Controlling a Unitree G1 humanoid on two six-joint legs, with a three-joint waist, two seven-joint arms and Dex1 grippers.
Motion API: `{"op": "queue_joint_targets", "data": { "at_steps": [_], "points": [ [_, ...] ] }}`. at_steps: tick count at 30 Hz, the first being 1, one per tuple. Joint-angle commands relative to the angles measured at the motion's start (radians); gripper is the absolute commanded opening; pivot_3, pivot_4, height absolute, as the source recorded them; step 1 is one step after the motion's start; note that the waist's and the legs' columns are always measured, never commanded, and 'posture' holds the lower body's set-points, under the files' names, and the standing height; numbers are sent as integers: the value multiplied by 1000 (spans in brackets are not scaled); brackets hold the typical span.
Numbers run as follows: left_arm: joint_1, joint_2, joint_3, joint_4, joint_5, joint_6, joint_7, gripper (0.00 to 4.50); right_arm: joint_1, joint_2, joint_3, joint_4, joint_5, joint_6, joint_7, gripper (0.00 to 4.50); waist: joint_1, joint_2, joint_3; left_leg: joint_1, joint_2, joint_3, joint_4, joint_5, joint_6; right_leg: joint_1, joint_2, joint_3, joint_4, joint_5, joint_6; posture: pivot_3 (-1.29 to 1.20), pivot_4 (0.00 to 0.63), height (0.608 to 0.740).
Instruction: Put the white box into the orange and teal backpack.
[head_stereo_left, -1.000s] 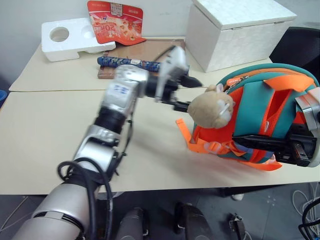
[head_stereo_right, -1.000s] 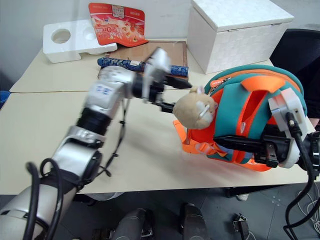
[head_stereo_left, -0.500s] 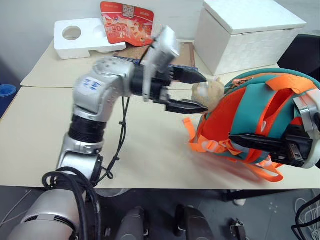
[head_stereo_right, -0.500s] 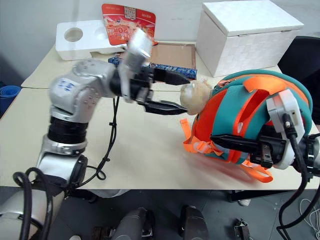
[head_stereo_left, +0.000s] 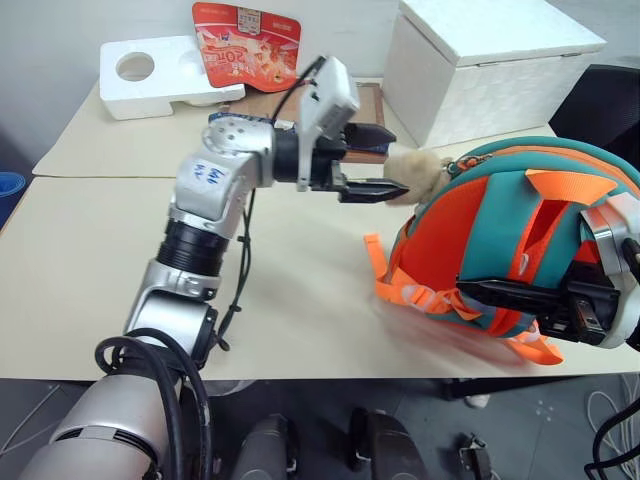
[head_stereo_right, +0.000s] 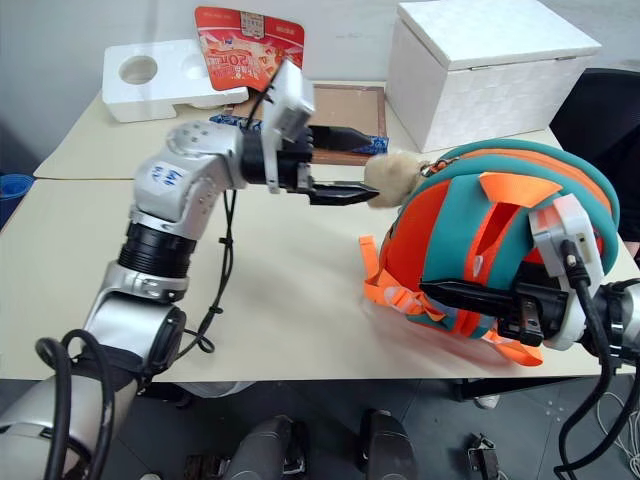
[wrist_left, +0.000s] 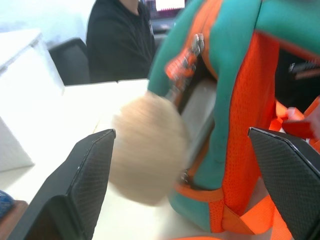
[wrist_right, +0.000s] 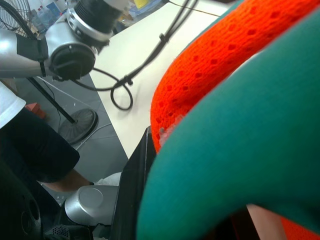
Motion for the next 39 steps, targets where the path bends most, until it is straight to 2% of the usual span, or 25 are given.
{"op": "queue_joint_targets", "data": {
  "at_steps": [1, 3, 7, 10, 12, 15, 25, 28, 30, 34, 39],
  "points": [
    [-50, 25, 25, 17, 13, -61, -5, 4450, 3, -2, -45, -15, 4, -25, 5, 0, 1, 0, 0, 0, 0, 0, 0, 0, 0, 0, 0, 0, 0, 0, 0, 0, 150, 740],
    [-79, 10, 10, 82, 36, -89, 2, 4450, 0, -5, -43, -10, 4, -27, 5, 0, 7, 0, 0, 0, -1, 0, 1, 0, 0, 1, 0, 0, 0, 0, 0, 0, 150, 740],
    [-116, -48, -52, 192, 46, -84, -85, 4450, -10, -2, -28, -7, 2, -32, -3, 0, 9, 0, 0, 0, -2, -1, 2, -2, 3, 2, -1, 0, -1, 1, 1, 0, 150, 740],
    [-135, -128, -106, 324, 135, -201, -33, 4450, -20, 8, -1, -14, -5, -40, -5, 0, 7, 0, 0, -1, -2, 1, 2, -2, 5, 1, -1, -1, -1, 1, 2, 0, 150, 740],
    [-165, -179, -104, 424, 166, -253, 5, 4450, -19, 11, 7, -18, -11, -46, -5, 0, 5, -1, 0, -1, -2, 2, 2, -3, 5, 1, -1, -1, -3, 2, 4, 0, 150, 740],
    [-193, -205, -88, 503, 172, -294, -16, 4450, -15, 15, 8, -24, -9, -51, -11, 0, 0, -1, 0, -1, -2, 2, 2, -3, 6, 0, -2, -1, -4, 2, 4, 0, 150, 740],
    [-224, -142, -54, 553, 192, -348, -108, 1486, 45, 16, -29, -30, -20, -63, -11, 0, 1, 0, 0, -1, -1, 5, 2, -4, 6, -2, -1, -1, -3, 2, 4, 0, 150, 740],
    [-252, -88, -67, 593, 232, -372, -132, 795, 60, 25, -41, -37, -12, -64, -23, 0, 1, 0, 0, -1, -1, 5, 2, -4, 6, -2, -1, -1, -3, 2, 4, 0, 150, 740],
    [-260, -42, -96, 640, 293, -444, -133, 562, 84, 32, -49, -48, -21, -67, -19, 0, -1, 0, 0, -1, -1, 5, 1, -5, 6, -2, -1, -2, -3, 2, 4, 0, 150, 740],
    [-226, 28, -174, 727, 434, -702, -91, 562, 120, 48, -56, -61, -41, -79, -22, 0, -1, 0, 0, -1, 0, 6, 1, -5, 5, -2, -1, -2, -3, 2, 4, 0, 150, 740],
    [-178, -27, -226, 792, 521, -864, -10, 562, 157, 62, -69, -63, -63, -99, -18, 0, 7, 0, 0, -1, -1, 6, 2, -6, 7, -2, -2, -2, -3, 2, 4, 0, 150, 740]
  ]
}}
